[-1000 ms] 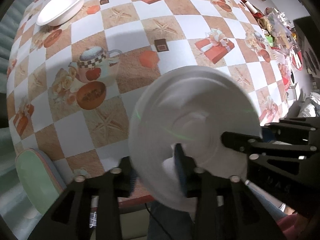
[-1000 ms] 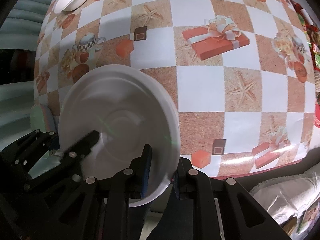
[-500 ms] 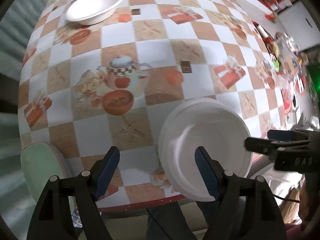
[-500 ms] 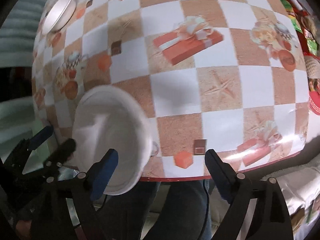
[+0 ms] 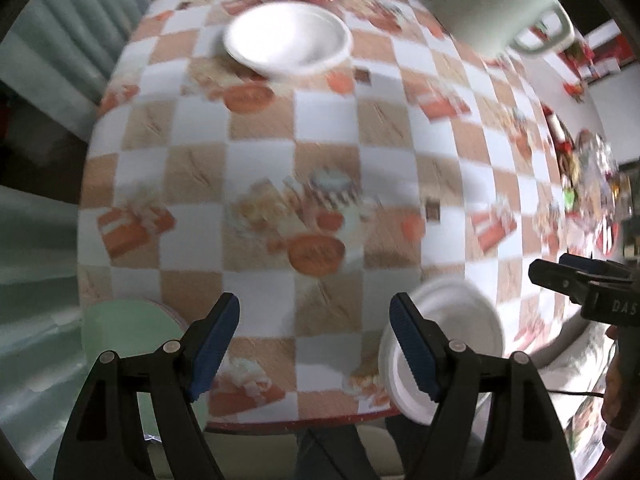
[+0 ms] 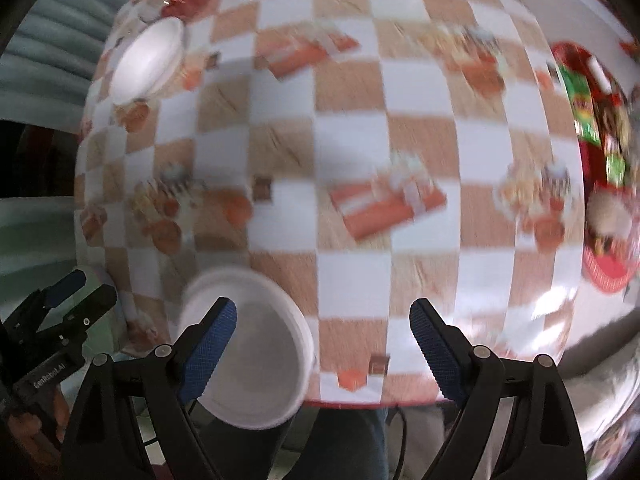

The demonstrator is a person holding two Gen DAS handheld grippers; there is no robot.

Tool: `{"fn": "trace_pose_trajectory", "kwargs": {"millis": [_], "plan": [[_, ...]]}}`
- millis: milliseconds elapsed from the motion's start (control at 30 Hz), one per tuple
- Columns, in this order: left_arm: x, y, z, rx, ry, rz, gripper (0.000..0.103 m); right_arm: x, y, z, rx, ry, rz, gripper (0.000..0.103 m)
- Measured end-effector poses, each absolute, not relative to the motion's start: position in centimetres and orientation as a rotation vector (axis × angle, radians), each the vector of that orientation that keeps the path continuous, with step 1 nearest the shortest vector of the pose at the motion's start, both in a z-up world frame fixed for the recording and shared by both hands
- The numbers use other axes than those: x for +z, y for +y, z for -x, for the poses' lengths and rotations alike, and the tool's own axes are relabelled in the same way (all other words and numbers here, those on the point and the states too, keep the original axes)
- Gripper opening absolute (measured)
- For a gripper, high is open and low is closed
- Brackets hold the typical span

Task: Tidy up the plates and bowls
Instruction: 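Move both grippers toward the white bowl beside the tomato bowl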

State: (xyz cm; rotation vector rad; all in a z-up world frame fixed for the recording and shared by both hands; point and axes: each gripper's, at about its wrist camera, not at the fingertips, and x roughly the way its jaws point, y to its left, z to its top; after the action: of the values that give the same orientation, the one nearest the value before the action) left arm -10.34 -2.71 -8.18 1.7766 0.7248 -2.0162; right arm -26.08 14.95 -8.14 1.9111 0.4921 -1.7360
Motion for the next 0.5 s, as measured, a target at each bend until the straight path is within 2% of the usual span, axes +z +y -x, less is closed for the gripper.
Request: {"fn": "trace_pose_trajectory", "kwargs": {"millis": [233, 500], "plan": [[-6.6, -8.1, 12.1, -1.973, 0.772, -1.641, 0.08, -6.5, 9.1, 29.0, -1.736, 0.56, -1.794, 0.089], [-7.0, -12.7, 15.2, -1.918, 0.765, -1.554, 0.08, -6.9, 2.6, 31.6, -1.694, 0.617, -1.722, 0.089]]}}
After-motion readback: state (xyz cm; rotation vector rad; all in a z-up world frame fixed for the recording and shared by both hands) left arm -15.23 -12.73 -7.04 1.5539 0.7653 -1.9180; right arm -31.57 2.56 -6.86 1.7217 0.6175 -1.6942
